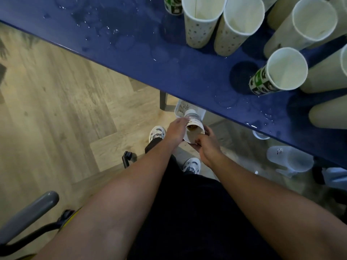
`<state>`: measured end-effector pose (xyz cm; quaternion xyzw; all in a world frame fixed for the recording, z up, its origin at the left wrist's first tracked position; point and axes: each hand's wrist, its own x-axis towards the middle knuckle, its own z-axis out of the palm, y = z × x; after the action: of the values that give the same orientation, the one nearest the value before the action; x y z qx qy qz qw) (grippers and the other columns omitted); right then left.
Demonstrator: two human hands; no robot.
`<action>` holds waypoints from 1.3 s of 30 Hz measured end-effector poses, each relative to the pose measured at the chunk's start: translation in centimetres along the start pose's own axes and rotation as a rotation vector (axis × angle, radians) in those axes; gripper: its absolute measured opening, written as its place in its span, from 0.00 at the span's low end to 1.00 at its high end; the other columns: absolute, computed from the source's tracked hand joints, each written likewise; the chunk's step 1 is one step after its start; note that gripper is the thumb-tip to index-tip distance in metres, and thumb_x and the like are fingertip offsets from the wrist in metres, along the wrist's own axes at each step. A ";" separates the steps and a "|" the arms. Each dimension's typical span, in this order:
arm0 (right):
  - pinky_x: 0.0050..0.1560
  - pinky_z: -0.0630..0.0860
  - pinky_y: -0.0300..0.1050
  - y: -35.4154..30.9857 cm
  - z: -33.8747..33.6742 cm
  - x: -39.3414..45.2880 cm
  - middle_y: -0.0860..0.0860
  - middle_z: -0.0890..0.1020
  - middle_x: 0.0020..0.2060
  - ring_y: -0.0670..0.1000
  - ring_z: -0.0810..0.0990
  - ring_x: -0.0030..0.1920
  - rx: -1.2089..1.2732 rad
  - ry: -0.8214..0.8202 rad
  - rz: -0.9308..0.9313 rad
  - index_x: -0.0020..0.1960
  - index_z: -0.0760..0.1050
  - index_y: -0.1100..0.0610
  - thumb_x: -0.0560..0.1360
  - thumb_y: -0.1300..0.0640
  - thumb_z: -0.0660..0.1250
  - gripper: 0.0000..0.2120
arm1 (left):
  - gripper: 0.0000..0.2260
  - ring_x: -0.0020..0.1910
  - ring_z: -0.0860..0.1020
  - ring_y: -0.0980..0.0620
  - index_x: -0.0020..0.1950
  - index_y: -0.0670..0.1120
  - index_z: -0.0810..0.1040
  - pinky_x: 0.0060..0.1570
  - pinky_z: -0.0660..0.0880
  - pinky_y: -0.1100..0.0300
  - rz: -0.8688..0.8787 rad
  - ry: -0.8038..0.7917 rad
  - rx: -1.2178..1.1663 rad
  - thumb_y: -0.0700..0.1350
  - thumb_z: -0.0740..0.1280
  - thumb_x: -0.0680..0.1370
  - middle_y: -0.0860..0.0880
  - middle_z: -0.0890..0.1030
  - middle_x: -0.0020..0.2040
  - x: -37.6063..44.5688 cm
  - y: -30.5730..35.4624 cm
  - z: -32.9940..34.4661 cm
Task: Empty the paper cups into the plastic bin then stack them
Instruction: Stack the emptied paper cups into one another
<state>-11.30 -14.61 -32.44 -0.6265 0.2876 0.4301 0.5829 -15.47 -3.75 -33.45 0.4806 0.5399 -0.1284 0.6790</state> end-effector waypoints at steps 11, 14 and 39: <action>0.63 0.73 0.60 -1.3 -0.9 2.4 0.52 0.65 0.76 0.57 0.68 0.70 -0.510 -0.042 0.166 0.81 0.45 0.44 0.72 0.52 0.75 0.49 | 0.19 0.64 0.73 0.43 0.71 0.44 0.74 0.68 0.71 0.44 0.120 0.044 0.342 0.50 0.55 0.86 0.45 0.75 0.66 -1.9 3.9 -0.6; 0.61 0.74 0.58 -0.9 -1.5 1.7 0.54 0.66 0.75 0.57 0.70 0.69 -0.566 -0.070 0.180 0.81 0.48 0.45 0.75 0.54 0.72 0.44 | 0.18 0.64 0.75 0.42 0.69 0.41 0.76 0.65 0.71 0.50 0.137 0.048 0.398 0.48 0.57 0.85 0.43 0.77 0.66 -2.4 3.5 -0.9; 0.51 0.78 0.44 -8.7 -4.3 -15.5 0.47 0.82 0.57 0.49 0.84 0.51 -0.793 -0.395 -0.174 0.69 0.74 0.48 0.80 0.53 0.66 0.17 | 0.08 0.43 0.80 0.50 0.55 0.51 0.80 0.42 0.74 0.58 0.308 0.124 0.480 0.41 0.64 0.79 0.47 0.82 0.50 -17.7 3.8 -4.2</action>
<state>-10.08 -19.65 -14.88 -0.7292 -0.0696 0.5678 0.3756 -22.21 -4.56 -16.14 0.7108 0.4552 -0.1182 0.5231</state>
